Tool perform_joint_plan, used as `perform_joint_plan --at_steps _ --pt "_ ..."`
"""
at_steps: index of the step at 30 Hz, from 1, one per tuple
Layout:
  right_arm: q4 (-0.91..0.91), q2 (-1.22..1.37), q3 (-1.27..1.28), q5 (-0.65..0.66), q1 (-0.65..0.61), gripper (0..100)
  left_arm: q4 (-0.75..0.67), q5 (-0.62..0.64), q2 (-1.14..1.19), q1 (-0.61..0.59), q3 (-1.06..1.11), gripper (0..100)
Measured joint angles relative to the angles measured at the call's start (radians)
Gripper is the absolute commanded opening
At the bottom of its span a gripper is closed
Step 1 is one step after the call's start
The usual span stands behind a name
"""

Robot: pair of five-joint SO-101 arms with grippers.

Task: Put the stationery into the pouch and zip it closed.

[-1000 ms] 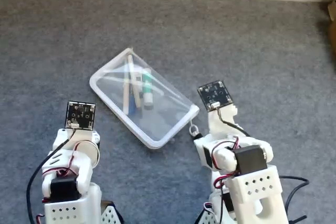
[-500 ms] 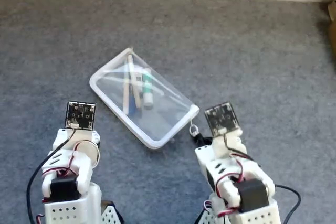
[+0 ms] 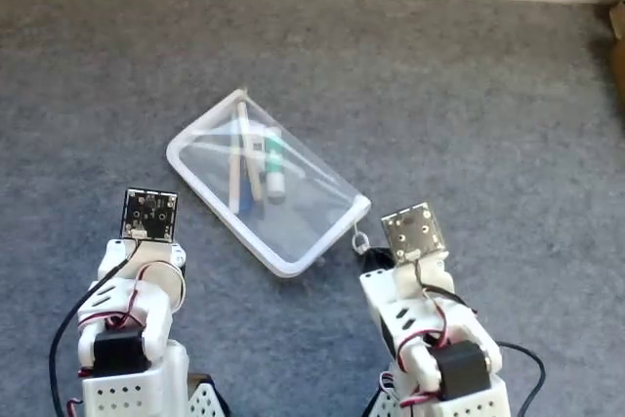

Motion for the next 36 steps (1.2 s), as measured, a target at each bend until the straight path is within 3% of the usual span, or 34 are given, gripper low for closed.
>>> perform_joint_plan --at_steps 4,11,19,29,36 --pt "-0.103 0.006 0.094 -0.012 0.081 0.5 0.000 0.000 0.000 0.000 0.003 1" --pt "-0.213 0.008 0.192 -0.224 0.204 0.5 -0.049 0.000 0.002 0.028 0.068 1" --pt "-0.270 0.008 0.198 -0.230 0.210 0.5 -0.049 0.000 0.002 0.109 0.101 1" --pt "-0.259 0.008 0.198 -0.230 0.302 0.5 -0.051 0.000 0.002 0.216 0.101 1" --pt "-0.072 0.008 0.198 -0.230 0.313 0.5 -0.046 0.000 0.002 0.255 0.101 1"
